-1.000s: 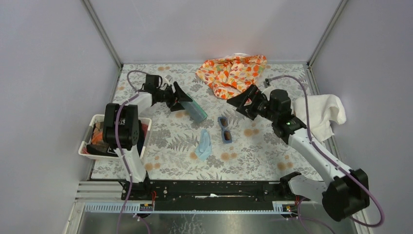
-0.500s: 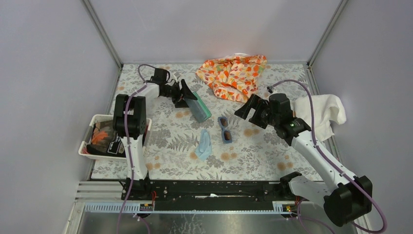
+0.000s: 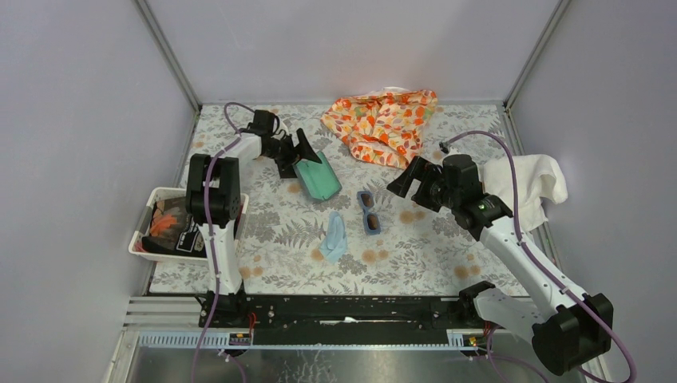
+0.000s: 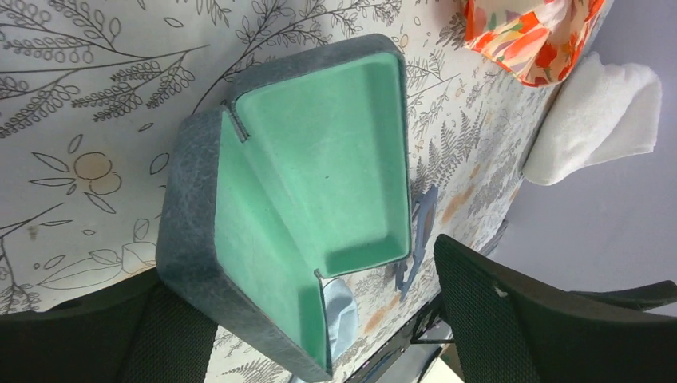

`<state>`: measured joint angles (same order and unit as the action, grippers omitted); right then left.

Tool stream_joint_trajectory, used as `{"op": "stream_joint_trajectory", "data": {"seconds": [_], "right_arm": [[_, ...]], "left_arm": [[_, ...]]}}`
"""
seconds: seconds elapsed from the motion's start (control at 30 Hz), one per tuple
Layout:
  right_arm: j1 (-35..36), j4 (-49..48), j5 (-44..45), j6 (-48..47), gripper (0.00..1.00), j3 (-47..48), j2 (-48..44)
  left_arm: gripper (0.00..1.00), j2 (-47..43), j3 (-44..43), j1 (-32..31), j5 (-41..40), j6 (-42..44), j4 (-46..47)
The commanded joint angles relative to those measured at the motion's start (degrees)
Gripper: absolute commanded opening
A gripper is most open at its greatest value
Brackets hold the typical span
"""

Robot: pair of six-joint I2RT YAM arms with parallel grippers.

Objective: Organize the sunglasses
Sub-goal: Place the sunglasses case at the center of the board.

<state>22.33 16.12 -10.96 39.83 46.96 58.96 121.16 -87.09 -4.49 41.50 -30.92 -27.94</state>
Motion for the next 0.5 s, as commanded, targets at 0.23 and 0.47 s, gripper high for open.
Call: {"op": "stream_joint_trajectory", "data": {"seconds": [0.23, 0.47], "right_arm": [[-0.2, -0.4, 0.4, -1.2, 1.0, 0.0, 0.1], [-0.2, -0.9, 0.0, -1.4, 1.0, 0.3, 1.0]], "left_arm": [[0.98, -4.5, -0.7, -0.8, -5.2, 0.2, -1.7], [0.9, -7.4, 0.7, -3.4, -6.7, 0.2, -1.7]]}}
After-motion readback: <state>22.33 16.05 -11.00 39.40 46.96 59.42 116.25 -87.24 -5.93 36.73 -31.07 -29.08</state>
